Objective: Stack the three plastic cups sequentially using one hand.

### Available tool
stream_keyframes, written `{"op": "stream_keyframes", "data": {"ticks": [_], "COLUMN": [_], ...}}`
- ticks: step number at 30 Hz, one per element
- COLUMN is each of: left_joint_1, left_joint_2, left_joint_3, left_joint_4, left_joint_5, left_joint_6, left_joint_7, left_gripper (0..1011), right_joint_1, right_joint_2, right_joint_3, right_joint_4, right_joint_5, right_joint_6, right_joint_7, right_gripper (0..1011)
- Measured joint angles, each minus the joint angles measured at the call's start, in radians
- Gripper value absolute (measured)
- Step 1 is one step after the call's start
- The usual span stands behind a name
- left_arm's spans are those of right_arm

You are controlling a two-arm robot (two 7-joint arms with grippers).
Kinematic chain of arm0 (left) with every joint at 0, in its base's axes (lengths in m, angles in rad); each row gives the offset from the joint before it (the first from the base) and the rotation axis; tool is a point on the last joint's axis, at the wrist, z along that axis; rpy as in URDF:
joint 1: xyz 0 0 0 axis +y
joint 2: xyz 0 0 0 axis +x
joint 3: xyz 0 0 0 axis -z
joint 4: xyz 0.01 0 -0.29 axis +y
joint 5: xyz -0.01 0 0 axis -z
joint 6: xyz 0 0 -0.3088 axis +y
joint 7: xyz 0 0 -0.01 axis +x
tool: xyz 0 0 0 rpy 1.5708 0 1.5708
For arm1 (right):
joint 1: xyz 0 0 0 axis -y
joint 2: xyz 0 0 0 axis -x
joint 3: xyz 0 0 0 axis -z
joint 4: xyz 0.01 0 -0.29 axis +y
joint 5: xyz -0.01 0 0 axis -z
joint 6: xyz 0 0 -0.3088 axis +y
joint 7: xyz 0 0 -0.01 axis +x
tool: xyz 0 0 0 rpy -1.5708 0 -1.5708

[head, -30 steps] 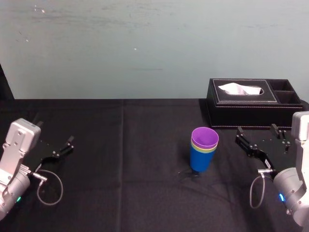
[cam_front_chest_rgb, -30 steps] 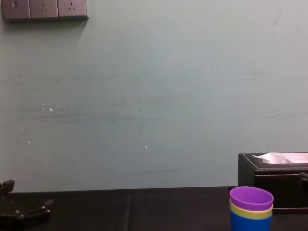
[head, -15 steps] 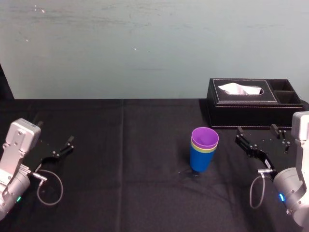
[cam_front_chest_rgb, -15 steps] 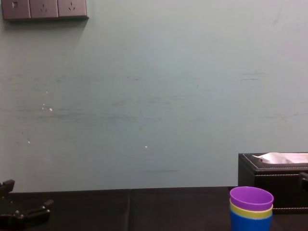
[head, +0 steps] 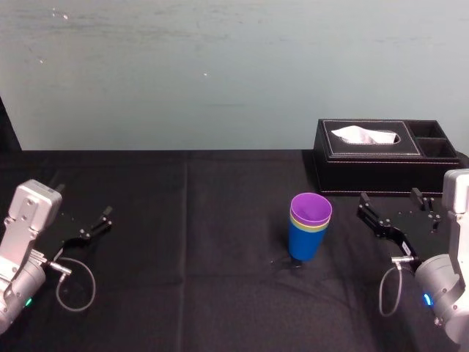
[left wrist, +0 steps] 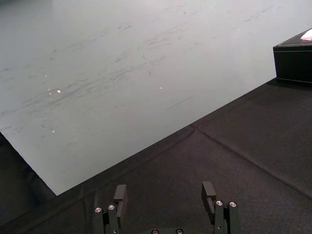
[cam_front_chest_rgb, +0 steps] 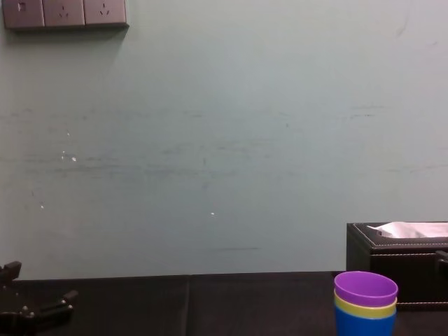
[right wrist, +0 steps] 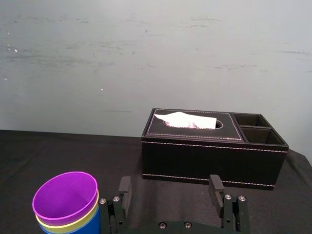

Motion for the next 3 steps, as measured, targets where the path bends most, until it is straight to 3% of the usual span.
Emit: {"op": "stream_keyframes", "data": {"ticks": [3], "left_joint_1": [0.000], "left_joint_2": [0.000], "left_joint_3": [0.000], "left_joint_4": [0.000], "left_joint_5": [0.000], "left_joint_6": [0.000], "left_joint_7": [0.000], "left_gripper": [1000], "right_joint_1": [0.000], "right_joint_2": [0.000], "right_joint_3": [0.000], "right_joint_4": [0.000], "right_joint_5": [0.000], "right_joint_6": [0.000], "right_joint_7": [0.000], "right_gripper": [1004]}}
